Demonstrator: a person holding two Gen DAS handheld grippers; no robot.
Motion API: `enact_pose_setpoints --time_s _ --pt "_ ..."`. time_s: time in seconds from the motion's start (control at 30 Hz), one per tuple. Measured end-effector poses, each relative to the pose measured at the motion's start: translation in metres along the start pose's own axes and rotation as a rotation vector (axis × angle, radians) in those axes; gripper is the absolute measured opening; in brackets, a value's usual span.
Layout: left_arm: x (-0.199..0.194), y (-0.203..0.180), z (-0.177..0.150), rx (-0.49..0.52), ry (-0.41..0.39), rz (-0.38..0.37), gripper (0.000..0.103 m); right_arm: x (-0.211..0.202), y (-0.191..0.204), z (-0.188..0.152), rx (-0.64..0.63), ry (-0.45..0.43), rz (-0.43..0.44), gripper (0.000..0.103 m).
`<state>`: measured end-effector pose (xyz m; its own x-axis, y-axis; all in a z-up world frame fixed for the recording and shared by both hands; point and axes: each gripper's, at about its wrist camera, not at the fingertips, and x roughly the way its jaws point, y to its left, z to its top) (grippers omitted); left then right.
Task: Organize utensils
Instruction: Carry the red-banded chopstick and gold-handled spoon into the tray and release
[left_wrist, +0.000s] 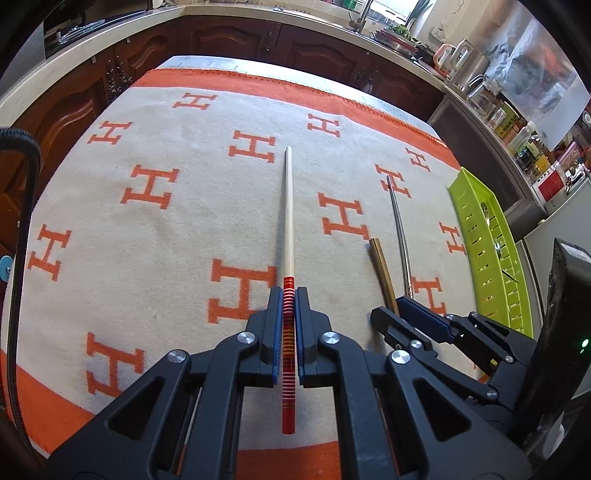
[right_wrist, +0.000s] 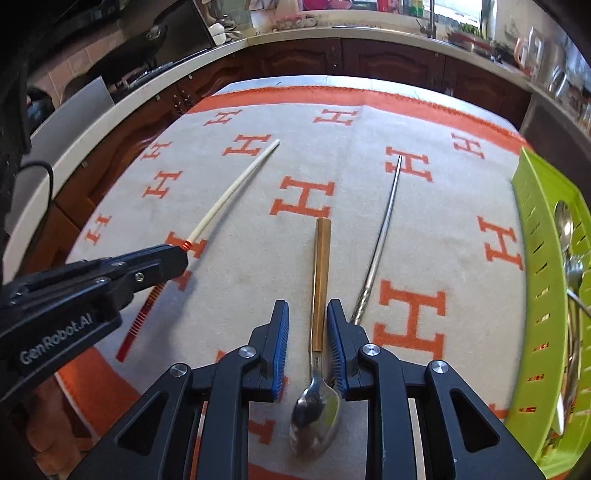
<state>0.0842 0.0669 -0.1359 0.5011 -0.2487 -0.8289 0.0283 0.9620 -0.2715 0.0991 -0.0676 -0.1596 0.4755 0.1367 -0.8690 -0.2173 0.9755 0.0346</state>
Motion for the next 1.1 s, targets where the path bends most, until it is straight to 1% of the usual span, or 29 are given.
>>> enact_pose_setpoints --time_s 0.03,0.1,0.2,0.33,0.43,0.63,0.8,0.87,1.1 --pt "-0.001 0.001 -0.001 0.0 -0.002 -0.002 0.004 0.0 0.003 0.001 -0.009 -0.003 -0.018 0.015" --pt "-0.003 0.001 -0.001 0.003 -0.006 0.001 0.004 0.002 0.002 0.002 0.0 -0.003 -0.008 0.008" --pt "-0.007 0.001 -0.001 0.007 -0.013 0.002 0.004 0.001 -0.006 0.003 0.054 -0.001 0.031 0.007" --pt "-0.016 -0.002 -0.001 0.017 -0.029 0.003 0.004 -0.001 -0.023 0.003 0.159 0.019 0.15 0.007" --pt "-0.021 -0.006 -0.002 0.025 -0.037 0.002 0.004 -0.011 -0.032 0.003 0.202 0.007 0.211 0.007" --pt "-0.032 -0.026 -0.004 0.053 -0.047 -0.012 0.004 -0.049 -0.059 0.003 0.276 -0.072 0.317 0.007" --pt "-0.041 -0.057 -0.004 0.095 -0.059 -0.026 0.004 -0.082 -0.088 -0.002 0.326 -0.151 0.36 0.007" --pt "-0.046 -0.075 -0.004 0.12 -0.068 -0.036 0.004 -0.096 -0.103 -0.006 0.349 -0.185 0.372 0.006" --pt "-0.058 -0.134 0.003 0.186 -0.096 -0.086 0.004 -0.148 -0.155 -0.026 0.406 -0.308 0.375 0.006"
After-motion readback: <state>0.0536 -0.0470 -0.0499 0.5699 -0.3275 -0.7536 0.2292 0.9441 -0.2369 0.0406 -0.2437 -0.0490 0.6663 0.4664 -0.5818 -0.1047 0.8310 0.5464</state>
